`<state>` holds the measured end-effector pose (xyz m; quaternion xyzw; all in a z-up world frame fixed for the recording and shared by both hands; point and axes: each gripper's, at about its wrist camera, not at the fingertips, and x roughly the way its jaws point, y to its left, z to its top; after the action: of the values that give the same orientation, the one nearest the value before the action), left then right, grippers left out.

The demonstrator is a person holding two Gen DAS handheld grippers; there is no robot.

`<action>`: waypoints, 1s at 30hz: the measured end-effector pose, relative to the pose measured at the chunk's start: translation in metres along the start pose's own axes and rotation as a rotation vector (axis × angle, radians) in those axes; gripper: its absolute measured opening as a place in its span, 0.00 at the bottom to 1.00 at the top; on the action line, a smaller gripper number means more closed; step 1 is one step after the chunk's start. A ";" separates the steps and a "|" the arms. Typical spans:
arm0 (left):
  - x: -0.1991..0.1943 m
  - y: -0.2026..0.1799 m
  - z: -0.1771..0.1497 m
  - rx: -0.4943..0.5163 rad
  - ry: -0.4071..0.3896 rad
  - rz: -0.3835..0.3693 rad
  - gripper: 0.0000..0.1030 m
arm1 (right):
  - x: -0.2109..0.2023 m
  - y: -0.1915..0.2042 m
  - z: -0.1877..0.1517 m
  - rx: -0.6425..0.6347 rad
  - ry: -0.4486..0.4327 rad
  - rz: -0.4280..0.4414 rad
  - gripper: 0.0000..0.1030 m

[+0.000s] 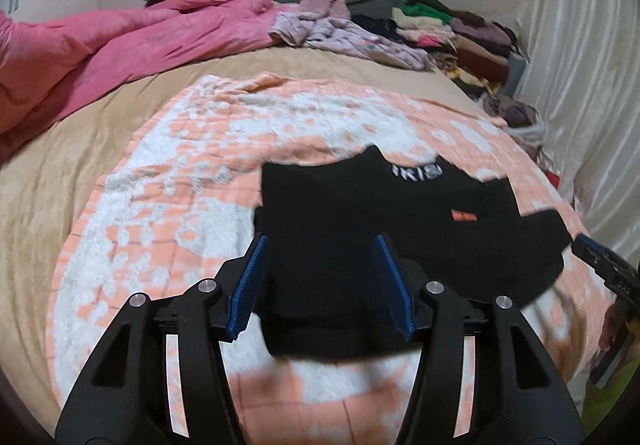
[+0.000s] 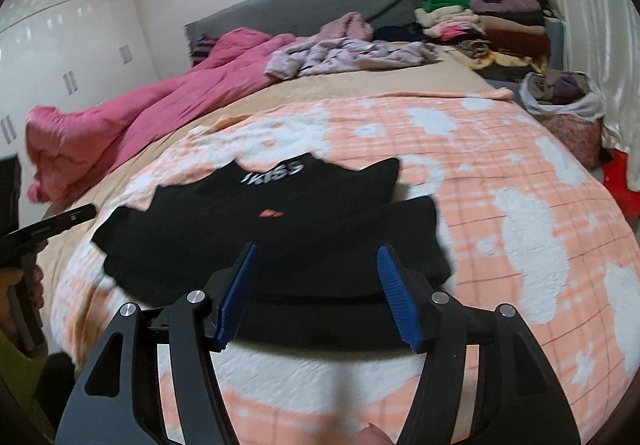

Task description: Fold small clothes

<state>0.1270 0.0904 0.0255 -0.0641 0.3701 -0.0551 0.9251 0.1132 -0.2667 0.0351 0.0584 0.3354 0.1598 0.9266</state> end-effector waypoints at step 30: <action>0.059 -0.038 -0.046 0.133 0.115 0.028 0.17 | 0.075 0.034 -0.029 -0.169 0.173 -0.058 0.21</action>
<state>0.1360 0.0408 -0.0412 0.0061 0.4190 -0.0701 0.9052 0.1401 -0.2096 -0.0256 -0.0436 0.4007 0.1652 0.9001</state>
